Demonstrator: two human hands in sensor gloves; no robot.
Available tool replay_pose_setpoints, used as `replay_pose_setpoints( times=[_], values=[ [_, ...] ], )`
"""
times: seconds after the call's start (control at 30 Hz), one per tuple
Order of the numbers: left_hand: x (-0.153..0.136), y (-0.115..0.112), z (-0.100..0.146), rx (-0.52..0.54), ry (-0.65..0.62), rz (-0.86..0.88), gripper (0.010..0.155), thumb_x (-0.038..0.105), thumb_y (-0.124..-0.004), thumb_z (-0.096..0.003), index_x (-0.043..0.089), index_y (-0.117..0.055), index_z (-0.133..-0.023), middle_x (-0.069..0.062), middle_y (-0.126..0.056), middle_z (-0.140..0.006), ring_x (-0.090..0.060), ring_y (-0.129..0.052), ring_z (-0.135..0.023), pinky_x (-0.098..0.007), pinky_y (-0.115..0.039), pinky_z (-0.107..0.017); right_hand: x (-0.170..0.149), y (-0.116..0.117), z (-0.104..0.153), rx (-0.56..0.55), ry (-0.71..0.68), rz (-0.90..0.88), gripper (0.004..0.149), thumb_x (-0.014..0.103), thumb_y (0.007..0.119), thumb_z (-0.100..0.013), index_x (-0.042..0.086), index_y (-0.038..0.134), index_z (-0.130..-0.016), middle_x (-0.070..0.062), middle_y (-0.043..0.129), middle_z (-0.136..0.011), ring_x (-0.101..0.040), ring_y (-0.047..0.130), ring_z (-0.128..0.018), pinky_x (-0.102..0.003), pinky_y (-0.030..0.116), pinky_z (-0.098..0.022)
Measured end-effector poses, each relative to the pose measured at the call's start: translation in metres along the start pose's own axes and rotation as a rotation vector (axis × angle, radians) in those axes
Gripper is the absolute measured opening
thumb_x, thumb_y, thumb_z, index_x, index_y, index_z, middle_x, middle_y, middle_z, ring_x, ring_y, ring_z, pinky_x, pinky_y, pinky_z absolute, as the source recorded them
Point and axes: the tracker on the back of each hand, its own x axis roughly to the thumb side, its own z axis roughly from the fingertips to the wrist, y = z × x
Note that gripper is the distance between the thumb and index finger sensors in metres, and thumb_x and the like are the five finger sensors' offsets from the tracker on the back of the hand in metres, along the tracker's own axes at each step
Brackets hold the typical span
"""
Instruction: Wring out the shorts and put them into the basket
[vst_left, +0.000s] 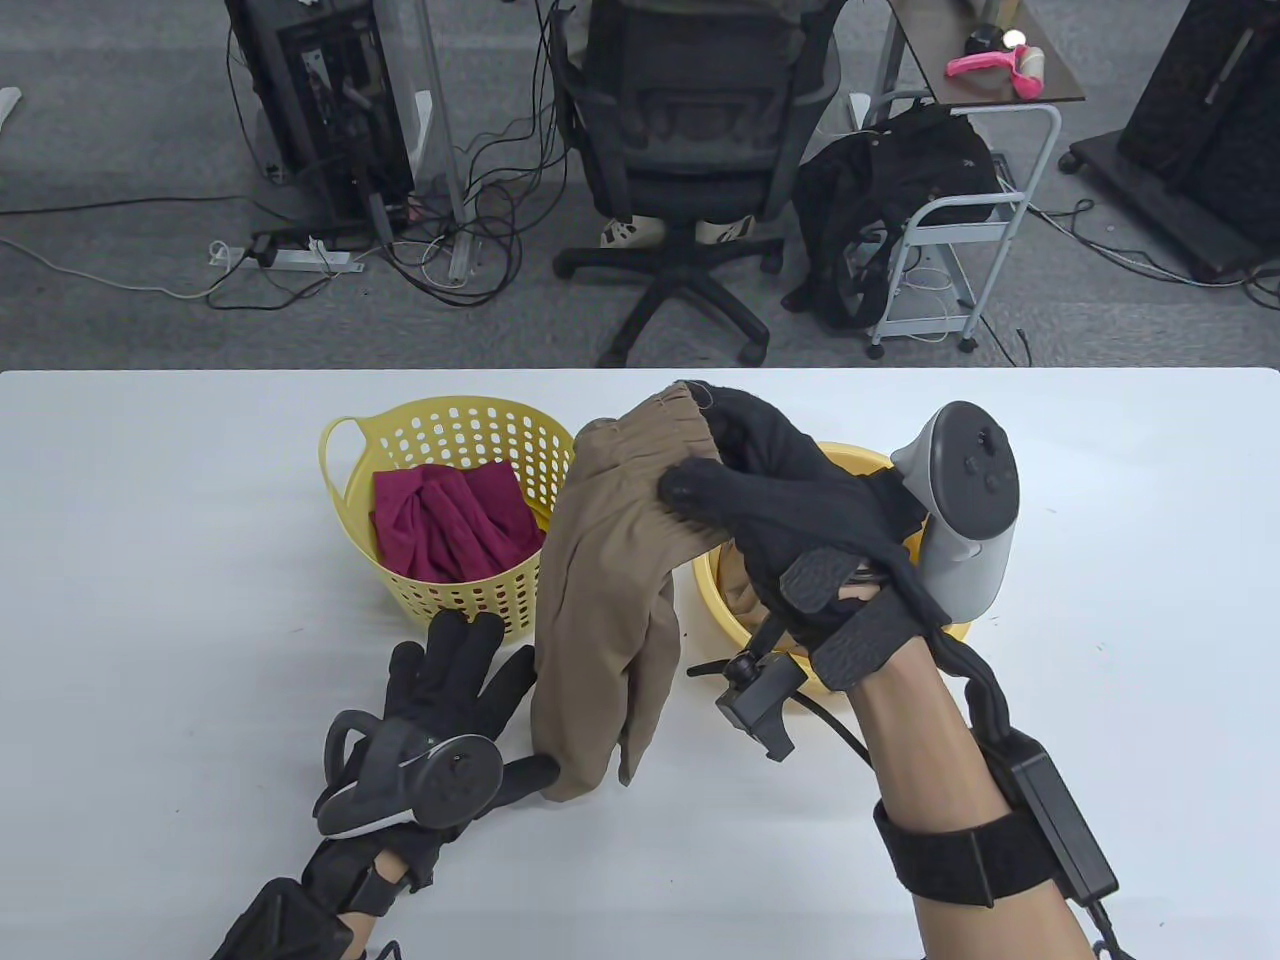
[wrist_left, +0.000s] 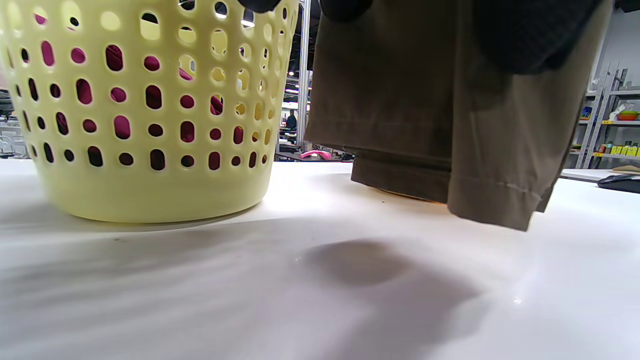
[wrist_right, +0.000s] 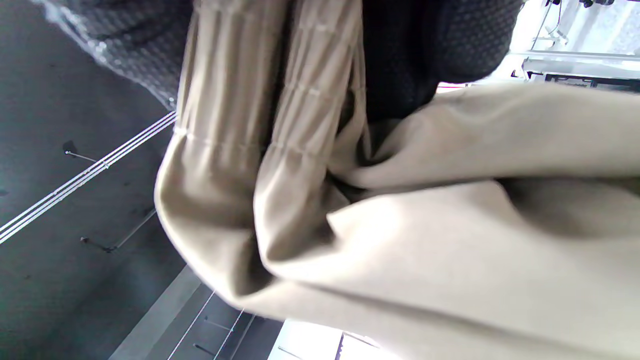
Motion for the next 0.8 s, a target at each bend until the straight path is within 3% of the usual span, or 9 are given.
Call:
replay_pose_setpoints(
  times=[0.27, 0.5, 0.8],
  values=[
    [0.005, -0.001, -0.001, 0.026, -0.016, 0.064, 0.105, 0.065, -0.075, -0.0431, 0.008, -0.027, -0.117, -0.039, -0.032, -0.121, -0.069, -0.034, -0.108, -0.08, -0.036, -0.066, -0.001, -0.009, 0.002, -0.018, 0.004, 0.001, 0.07, 0.05, 0.08, -0.059, 0.004, 0.052, -0.104, -0.015, 0.076, -0.092, -0.041, 0.083, -0.079, -0.052, 0.073, -0.062],
    [0.01, -0.007, -0.006, 0.02, -0.065, 0.251, 0.127, 0.07, -0.076, -0.0358, -0.003, -0.004, -0.111, -0.045, -0.013, -0.116, -0.074, -0.025, -0.105, -0.081, -0.034, -0.065, -0.001, -0.009, 0.001, -0.008, 0.0, -0.01, 0.07, 0.05, 0.08, -0.059, 0.004, 0.052, -0.104, -0.015, 0.077, -0.092, -0.041, 0.083, -0.079, -0.052, 0.073, -0.062],
    [0.022, -0.015, -0.02, 0.051, -0.037, 0.345, 0.139, 0.069, -0.083, -0.0385, -0.011, 0.012, -0.1, -0.049, -0.002, -0.11, -0.078, -0.021, -0.101, -0.081, -0.035, -0.064, 0.002, -0.003, -0.001, 0.02, -0.004, -0.029, 0.07, 0.05, 0.081, -0.059, 0.003, 0.053, -0.103, -0.015, 0.078, -0.091, -0.041, 0.084, -0.078, -0.052, 0.074, -0.062]
  ],
)
